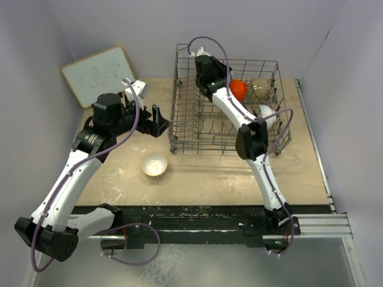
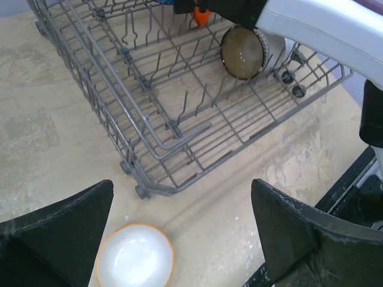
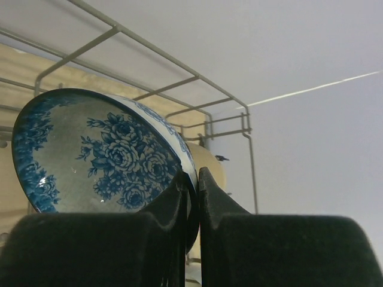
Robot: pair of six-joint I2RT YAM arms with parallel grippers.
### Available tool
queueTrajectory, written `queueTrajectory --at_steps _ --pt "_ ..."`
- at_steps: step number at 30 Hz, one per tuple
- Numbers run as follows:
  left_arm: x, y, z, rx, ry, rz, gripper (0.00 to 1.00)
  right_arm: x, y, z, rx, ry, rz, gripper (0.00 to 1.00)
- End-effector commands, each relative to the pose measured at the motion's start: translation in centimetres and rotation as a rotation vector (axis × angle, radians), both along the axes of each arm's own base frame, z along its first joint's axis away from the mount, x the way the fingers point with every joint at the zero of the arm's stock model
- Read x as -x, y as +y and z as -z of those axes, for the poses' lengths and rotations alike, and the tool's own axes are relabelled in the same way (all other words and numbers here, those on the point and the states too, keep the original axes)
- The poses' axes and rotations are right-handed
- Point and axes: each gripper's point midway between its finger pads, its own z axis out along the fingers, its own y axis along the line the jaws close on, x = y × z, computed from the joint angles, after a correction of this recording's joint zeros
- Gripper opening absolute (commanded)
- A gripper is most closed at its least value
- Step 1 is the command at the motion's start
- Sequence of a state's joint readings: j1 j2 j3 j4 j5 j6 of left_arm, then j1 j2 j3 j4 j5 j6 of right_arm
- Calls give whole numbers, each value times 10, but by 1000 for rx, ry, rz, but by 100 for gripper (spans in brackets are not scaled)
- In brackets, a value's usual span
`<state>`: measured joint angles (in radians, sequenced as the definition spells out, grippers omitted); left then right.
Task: Load the bowls into the dish rack
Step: Adjust the dish rack at the center of the board.
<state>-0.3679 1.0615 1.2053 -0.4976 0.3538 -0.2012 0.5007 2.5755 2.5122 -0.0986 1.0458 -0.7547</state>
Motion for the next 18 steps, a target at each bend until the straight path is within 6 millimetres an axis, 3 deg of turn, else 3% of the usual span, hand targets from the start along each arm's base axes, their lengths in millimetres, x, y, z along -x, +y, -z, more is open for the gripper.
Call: queueTrajectory --at_steps 1,3,10,14,18 --pt "-30 -9 -32 104 -106 -38 99 2 6 -43 -285 -100 -116 2" --pt "-45 -13 -25 94 -93 -47 100 3 1 -51 -320 -114 -118 1" --pt "-98 -27 30 40 38 -89 99 14 -18 -79 -390 -157 -106 0" --pt "-113 -27 48 31 71 -130 99 20 -23 -88 -431 -163 -122 0" --pt "-111 -42 53 87 100 -82 100 23 -30 -89 -442 -155 -116 0"
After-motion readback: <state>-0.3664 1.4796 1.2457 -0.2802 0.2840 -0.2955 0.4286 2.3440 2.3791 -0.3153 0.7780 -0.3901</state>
